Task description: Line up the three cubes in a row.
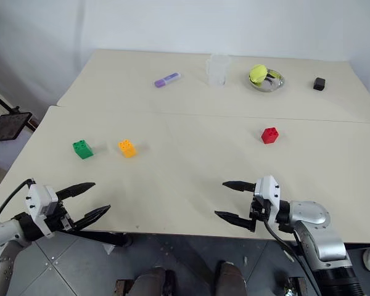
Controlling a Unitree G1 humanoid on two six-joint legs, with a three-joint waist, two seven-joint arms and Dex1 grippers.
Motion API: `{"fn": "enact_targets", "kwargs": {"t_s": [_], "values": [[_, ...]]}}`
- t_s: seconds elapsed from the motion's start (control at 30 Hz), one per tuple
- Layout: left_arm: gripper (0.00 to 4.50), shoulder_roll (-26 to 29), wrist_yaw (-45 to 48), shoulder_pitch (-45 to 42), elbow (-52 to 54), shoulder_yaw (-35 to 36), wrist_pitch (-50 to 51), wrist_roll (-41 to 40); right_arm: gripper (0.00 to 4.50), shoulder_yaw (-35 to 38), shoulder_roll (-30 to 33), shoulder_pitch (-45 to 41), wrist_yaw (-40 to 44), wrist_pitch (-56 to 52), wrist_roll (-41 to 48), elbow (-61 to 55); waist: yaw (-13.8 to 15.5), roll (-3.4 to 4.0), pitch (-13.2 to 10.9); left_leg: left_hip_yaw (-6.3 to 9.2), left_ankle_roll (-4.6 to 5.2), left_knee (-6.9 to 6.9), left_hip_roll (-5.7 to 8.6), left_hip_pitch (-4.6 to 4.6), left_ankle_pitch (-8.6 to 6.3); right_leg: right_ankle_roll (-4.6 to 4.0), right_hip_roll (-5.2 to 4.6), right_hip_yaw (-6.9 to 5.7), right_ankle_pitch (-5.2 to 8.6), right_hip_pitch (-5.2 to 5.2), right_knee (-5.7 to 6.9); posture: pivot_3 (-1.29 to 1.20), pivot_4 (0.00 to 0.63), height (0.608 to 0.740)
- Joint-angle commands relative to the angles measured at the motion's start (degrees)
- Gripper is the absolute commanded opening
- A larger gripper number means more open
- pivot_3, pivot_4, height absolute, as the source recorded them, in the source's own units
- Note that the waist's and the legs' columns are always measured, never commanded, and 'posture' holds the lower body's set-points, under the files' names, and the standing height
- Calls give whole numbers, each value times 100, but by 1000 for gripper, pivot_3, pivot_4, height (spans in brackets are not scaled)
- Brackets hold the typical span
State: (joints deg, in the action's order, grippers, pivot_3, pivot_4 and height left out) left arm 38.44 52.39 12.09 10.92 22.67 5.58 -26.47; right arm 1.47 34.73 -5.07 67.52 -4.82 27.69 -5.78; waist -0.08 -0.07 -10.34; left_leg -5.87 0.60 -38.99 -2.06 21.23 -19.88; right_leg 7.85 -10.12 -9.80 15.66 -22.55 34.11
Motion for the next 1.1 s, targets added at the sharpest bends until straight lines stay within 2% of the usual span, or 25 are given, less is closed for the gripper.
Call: {"fn": "enact_targets", "kwargs": {"t_s": [0.03, 0.2, 0.3, 0.5, 0.6, 0.7, 0.83, 0.97, 1.1], "values": [[4359, 24, -85, -55, 14, 113, -70, 25, 4500, 101, -57, -22, -81, 93, 43, -79, 3, 0, 0, 0, 0, 0, 0, 0, 0, 0, 0, 0, 0, 0, 0, 0, 150, 740], [4359, -6, 170, -390, 399, -398, 154, -217, 4500, 1066, -359, 279, -1358, 23, 161, -263, 47, 0, 0, -1, 1, -3, 3, 4, -1, 0, -1, 1, 0, 0, 1, 0, 150, 740], [4359, -372, 20, -910, 696, -861, 235, -385, 4500, 1830, -531, 580, -2181, 211, 65, -111, 139, 1, 1, -7, 2, -4, 5, 4, -1, 2, -1, 5, -1, 1, -1, 0, 150, 740], [4359, -1075, -269, -1700, 646, -1458, 440, -490, 4500, 2379, -853, 667, -3454, 385, -369, 186, 111, 10, 7, -53, -1, -8, 2, -5, 1, 2, 5, 20, -1, 2, 8, 0, 150, 740], [4359, -1124, -198, -1872, 558, -1497, 695, -651, 4500, 2171, -774, -67, -4125, -222, -612, 291, -36, 14, 7, -68, -2, -8, -6, -8, 0, 2, 14, 37, -1, -4, 10, 0, 150, 740], [4359, -1051, -87, -1938, 498, -1543, 838, -682, 4500, 1853, -528, -1129, -4446, -918, -846, 701, -158, 23, 6, -84, -2, -8, -12, -16, 1, 0, 20, 63, -1, -14, 18, 0, 150, 740], [4359, -1024, -41, -2018, 373, -1575, 817, -583, 4500, 1417, -317, -2331, -4674, -1695, -1202, 1621, -146, 25, 5, -87, -8, -9, -27, -14, -1, -1, 30, 64, 0, -26, 36, 0, 150, 740], [4359, -996, -1, -1962, 300, -1614, 732, -467, 4500, 973, -394, -3546, -4701, -1975, -1533, 3026, -138, 25, 5, -83, -12, -10, -33, -3, -4, -1, 36, 58, 0, -28, 33, 0, 150, 740], [4359, -1013, -53, -1876, 331, -1604, 663, -407, 4500, 743, -443, -4090, -4748, -1595, -1845, 4182, -144, 25, 5, -85, -12, -10, -33, 0, -4, -1, 37, 57, 0, -28, 28, 0, 150, 740]]}}
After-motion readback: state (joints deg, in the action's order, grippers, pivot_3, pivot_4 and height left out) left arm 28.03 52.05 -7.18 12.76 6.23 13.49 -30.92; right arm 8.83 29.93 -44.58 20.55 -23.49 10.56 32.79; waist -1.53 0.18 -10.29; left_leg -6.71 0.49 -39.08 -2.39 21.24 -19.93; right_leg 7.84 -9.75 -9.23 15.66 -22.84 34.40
